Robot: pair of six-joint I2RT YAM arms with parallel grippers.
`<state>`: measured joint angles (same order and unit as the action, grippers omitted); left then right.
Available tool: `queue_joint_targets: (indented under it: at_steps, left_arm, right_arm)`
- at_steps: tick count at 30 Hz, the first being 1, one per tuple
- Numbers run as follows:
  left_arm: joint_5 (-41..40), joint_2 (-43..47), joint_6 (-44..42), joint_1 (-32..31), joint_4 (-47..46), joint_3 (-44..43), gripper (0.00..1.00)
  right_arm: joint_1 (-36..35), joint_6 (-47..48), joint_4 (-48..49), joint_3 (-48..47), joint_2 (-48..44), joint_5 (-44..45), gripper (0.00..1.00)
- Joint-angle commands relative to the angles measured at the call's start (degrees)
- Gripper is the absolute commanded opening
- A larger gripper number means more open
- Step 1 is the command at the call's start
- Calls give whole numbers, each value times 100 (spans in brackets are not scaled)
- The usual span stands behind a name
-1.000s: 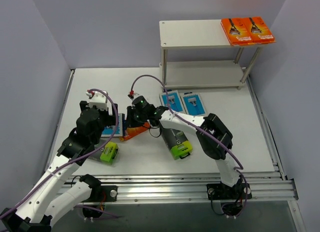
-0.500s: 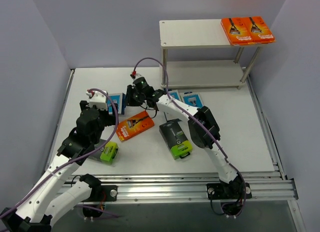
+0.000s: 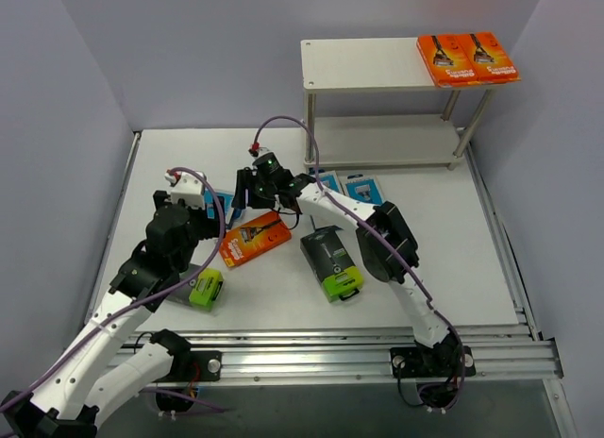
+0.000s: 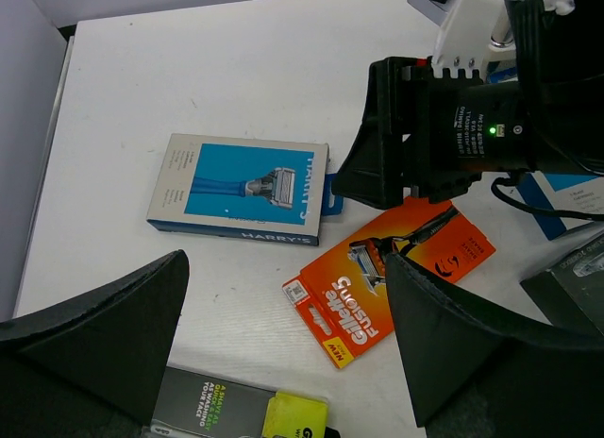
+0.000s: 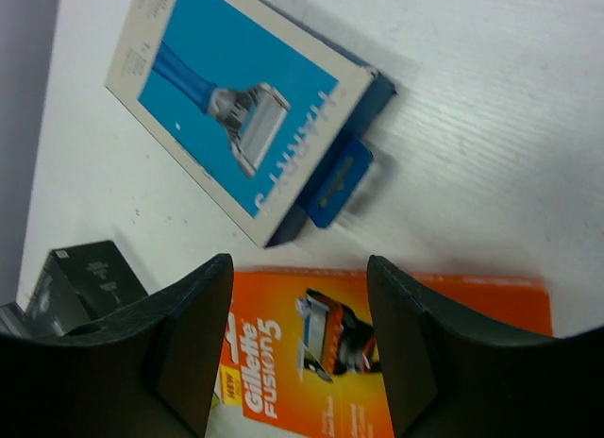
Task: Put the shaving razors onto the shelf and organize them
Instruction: Grab a shaving razor with the left arm
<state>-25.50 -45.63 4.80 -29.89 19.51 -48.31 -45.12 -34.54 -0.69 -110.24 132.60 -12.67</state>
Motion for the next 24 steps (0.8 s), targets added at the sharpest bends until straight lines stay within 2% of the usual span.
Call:
queue_joint_targets:
  at_steps: [1, 8, 13, 14, 15, 16, 19, 22, 24]
  left_arm:
    - [141, -69, 144, 18, -79, -64, 94]
    - [352, -508, 425, 88, 167, -231, 94]
    - [861, -1009, 1040, 307, 527, -459, 94]
    - [1054, -1218, 1276, 413, 580, -503, 94]
    - [1308, -1334, 1435, 797, 641, -556, 94]
    - [2024, -1431, 1602, 1061, 712, -600, 94]
    - [3449, -1677, 2200, 2062, 529, -451, 98]
    - [3823, -1809, 2543, 2425, 370, -205, 100]
    - [3947, -1941, 2684, 2453, 352, -117, 100]
  right_arm:
    - [-5, 97, 7, 588, -900, 176, 54]
    - [-5, 141, 499, 2189, -2052, 518, 54]
    - [12, 150, 614, 3130, -2914, 722, 54]
    - [21, 185, 622, 3383, -3028, 739, 55]
    - [21, 220, 631, 3499, -3247, 765, 55]
    - [30, 255, 623, 3605, -3362, 774, 55]
    - [126, 352, 614, 4009, -3766, 818, 56]
    - [258, 405, 675, 4396, -4127, 749, 57]
    - [320, 422, 728, 4589, -4346, 696, 57]
